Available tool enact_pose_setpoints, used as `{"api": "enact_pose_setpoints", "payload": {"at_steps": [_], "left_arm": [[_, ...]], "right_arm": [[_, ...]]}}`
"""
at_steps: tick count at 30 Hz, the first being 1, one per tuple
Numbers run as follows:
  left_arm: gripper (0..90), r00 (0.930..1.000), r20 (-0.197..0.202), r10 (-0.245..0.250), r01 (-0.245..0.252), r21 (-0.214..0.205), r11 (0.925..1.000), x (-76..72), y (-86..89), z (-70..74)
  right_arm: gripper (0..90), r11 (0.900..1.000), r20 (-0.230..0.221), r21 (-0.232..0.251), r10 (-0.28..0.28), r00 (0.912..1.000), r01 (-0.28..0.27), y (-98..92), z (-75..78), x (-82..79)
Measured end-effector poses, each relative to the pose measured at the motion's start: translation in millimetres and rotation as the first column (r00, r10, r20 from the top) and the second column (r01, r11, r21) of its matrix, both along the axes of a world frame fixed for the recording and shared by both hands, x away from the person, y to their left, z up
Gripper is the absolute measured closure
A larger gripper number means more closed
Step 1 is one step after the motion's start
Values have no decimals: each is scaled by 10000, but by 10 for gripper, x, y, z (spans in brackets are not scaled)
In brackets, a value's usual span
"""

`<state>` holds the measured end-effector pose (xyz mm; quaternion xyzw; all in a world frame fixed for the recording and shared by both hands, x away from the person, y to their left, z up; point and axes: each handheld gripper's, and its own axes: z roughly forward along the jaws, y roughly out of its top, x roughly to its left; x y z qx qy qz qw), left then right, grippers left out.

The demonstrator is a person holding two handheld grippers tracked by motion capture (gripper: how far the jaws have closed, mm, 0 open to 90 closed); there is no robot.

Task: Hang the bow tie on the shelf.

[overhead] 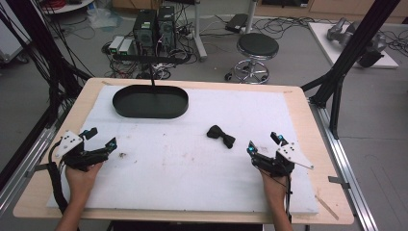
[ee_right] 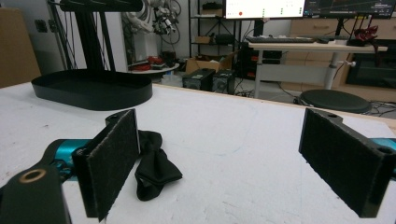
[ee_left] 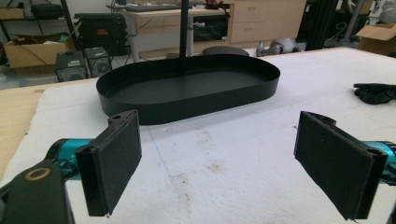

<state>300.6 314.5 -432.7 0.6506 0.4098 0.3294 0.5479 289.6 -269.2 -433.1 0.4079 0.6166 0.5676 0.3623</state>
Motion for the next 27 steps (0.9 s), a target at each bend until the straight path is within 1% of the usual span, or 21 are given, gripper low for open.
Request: {"api": "enact_pose_setpoints", "payload": {"at_steps": [7, 12, 22, 24, 26, 27], "left_arm": [[153, 9999, 54, 107, -108, 63, 9999, -7, -12, -1], [153, 9999, 79, 126, -126, 23, 9999, -8, -7, -1], [152, 10000, 69, 22, -21, -55, 10000, -12, -14, -3], [152, 10000, 61, 37, -36, -79, 10000, -14, -12, -3], [149, 9999, 114, 45, -42, -238, 9997, -18, -12, -3], [149, 9999, 114, 45, -42, -238, 9997, -18, -12, -3]], "right_arm": [[117, 10000, -56, 37, 0, 10000, 1, -4, 0, -3], [119, 10000, -59, 36, 11, 10000, -11, -6, 0, 0], [120, 10000, 49, 6, 40, 10000, -40, 17, 20, -3], [119, 10000, 25, 39, 41, 10000, -41, 22, 26, -4], [119, 9999, 4, 85, 127, 9999, -127, 37, 41, 13], [119, 9999, 4, 85, 127, 9999, -127, 37, 41, 13]]}}
